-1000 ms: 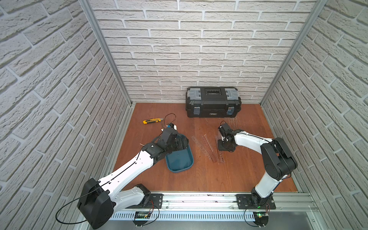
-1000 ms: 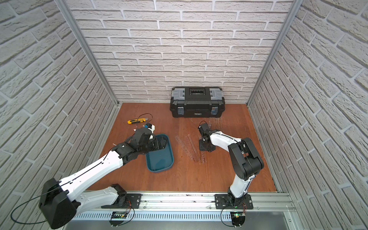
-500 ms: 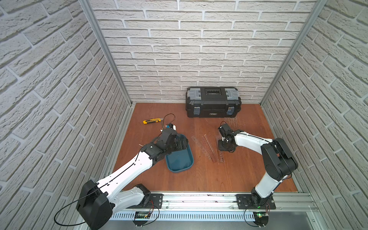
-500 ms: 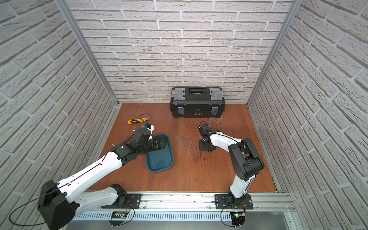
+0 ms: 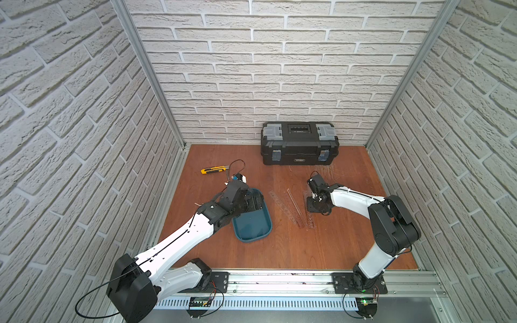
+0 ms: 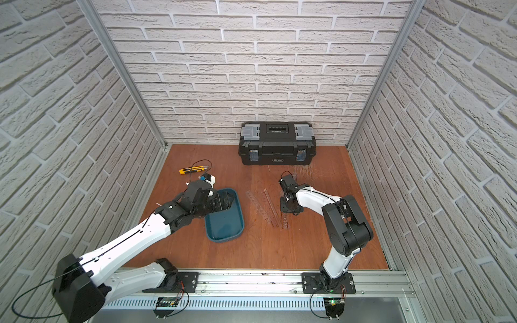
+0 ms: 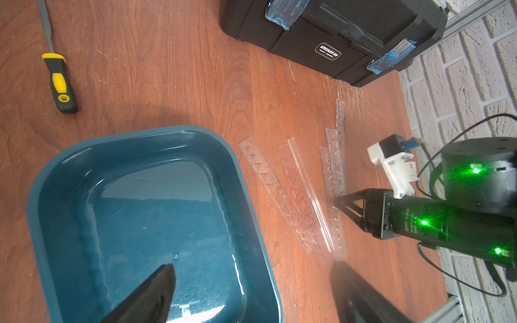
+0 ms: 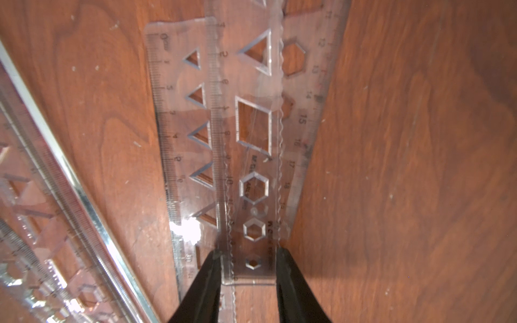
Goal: Put the scattered rulers into the storage box
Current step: Pick up the ruler from the center of the board.
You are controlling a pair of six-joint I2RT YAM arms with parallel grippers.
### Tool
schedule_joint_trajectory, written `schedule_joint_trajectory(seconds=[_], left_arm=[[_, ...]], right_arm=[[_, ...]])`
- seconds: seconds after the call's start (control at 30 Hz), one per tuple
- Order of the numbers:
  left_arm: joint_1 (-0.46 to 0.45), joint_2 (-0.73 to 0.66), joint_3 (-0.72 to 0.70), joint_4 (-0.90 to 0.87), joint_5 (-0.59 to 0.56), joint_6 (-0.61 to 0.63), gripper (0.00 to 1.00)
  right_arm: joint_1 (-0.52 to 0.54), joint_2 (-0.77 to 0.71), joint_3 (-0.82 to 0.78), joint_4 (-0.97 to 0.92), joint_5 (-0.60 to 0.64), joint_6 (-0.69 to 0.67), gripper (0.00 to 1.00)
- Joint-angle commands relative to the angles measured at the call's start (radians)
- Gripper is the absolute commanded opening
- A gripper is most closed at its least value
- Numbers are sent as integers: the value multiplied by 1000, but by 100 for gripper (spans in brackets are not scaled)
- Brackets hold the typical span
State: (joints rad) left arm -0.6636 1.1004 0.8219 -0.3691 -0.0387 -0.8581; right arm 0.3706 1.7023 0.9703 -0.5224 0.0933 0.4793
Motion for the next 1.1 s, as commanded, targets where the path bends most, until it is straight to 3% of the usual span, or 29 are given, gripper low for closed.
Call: schedule_joint_trajectory(seconds=[0.0,0.73,1.07], left_arm=[[-5,-18,-6,-4,-15,1,91],[-4,13,12,12,10,7,93],[40,51,13,200,196,7,94]], right_arm=[[23,-40,-16,-82,-20,-5,17],[94,-249,119,-258,3,-16,17],[201,-285,229,-329,-13,-6,17]])
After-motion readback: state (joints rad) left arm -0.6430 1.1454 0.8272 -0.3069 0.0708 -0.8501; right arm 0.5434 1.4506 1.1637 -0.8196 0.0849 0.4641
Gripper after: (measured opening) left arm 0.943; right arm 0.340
